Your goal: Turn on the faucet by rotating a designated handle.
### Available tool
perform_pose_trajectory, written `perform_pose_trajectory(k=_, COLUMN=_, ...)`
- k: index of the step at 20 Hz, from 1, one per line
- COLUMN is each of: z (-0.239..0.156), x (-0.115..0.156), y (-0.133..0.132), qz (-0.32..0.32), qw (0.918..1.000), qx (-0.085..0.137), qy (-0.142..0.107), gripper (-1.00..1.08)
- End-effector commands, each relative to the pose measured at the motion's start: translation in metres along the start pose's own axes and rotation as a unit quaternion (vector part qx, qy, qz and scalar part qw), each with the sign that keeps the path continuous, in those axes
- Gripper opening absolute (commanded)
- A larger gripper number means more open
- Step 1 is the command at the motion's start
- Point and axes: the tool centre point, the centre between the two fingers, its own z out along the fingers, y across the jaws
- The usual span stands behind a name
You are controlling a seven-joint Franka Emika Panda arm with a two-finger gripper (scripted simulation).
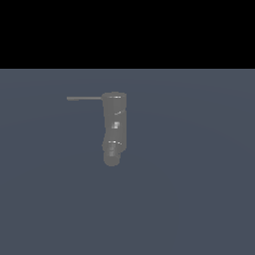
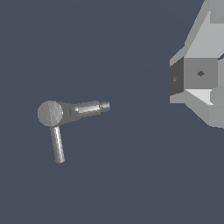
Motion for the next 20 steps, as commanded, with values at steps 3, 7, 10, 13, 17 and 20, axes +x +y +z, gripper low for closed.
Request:
perform_pose_trajectory(k=3, z=0.017, x=0.006, y=-0.019, qz=0.044, qw=0.9990, qx=-0.001, qy=-0.001, gripper=-1.00)
perform_pose_trajectory(k=7, z=0.033, x=0.013, y=-0.037, qz=0.085, qw=0.9963, qx=-0.001, qy=-0.002, gripper=-1.00)
perform_pose_trajectory(k=10, z=0.045, x=0.019, y=-0.050, qz=0.116, qw=0.9932, qx=-0.002, qy=-0.002, gripper=-1.00)
perform_pose_trajectory(k=13, z=0.057, x=0.026, y=-0.062, qz=0.147, qw=0.9892, qx=-0.002, qy=-0.003, gripper=-1.00)
perform_pose_trajectory(k=17, z=0.072, x=0.037, y=-0.078, qz=0.187, qw=0.9823, qx=-0.003, qy=-0.003, gripper=-1.00)
perform_pose_trajectory(k=20, z=0.084, x=0.046, y=-0.090, qz=0.217, qw=0.9761, qx=-0.003, qy=-0.004, gripper=-1.00)
